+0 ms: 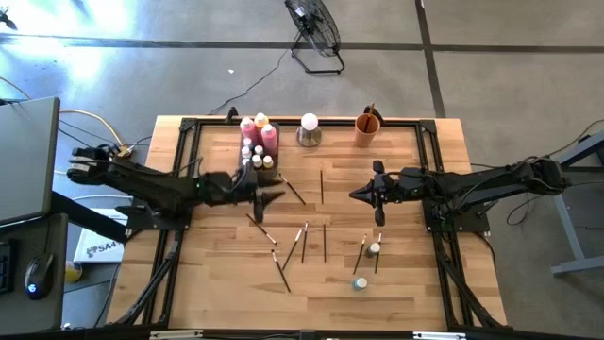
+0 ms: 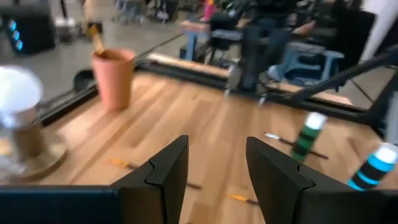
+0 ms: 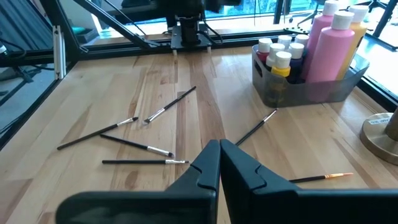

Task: Pick & Place Paint Supplies
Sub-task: Put the small green paint bottle into the gray bin

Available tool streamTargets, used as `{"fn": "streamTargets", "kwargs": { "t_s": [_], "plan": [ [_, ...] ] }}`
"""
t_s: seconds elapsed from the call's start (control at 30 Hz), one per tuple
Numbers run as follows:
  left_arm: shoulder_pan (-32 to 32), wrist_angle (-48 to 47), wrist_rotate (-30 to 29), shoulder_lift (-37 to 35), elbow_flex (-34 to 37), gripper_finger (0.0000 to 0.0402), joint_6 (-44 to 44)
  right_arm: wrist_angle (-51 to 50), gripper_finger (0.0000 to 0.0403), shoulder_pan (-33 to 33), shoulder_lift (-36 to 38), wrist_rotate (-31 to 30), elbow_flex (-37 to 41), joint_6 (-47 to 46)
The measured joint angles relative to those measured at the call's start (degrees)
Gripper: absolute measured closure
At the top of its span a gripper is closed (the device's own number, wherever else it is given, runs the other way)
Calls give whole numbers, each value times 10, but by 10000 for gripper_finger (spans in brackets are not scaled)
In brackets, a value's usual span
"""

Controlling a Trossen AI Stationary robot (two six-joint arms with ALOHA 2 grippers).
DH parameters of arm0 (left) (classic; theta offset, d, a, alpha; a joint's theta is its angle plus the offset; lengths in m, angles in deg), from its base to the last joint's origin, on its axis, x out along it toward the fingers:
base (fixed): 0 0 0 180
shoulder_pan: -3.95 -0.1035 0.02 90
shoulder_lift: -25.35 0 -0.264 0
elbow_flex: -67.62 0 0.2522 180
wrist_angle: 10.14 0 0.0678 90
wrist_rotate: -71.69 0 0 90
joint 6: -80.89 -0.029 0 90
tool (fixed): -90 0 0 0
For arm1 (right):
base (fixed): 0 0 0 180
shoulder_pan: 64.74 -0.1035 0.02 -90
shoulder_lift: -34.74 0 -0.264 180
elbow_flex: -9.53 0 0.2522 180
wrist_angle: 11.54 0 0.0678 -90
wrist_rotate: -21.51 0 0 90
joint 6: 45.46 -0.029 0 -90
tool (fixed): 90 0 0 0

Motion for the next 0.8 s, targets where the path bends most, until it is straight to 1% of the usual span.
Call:
{"fn": "streamTargets", "kwargs": {
  "t_s": [0.07,0.17,0.4,0.57,0.73,0.8],
  "plan": [
    [30,4,-15,5,0,242,-16,1,399,-1,0,0,0,-3],
    [65,4,-14,5,0,242,-32,1,399,-6,0,-1,0,-4],
    [123,8,-11,5,0,242,-40,18,399,-23,0,-1,0,-2],
    [135,4,-10,5,0,242,-44,22,399,-33,0,-1,0,-6],
    [133,3,-9,5,0,242,-43,1,399,-57,0,-2,0,-36],
    [133,0,-9,5,0,242,-43,-8,399,-70,0,-15,0,-54]
  ]
}}
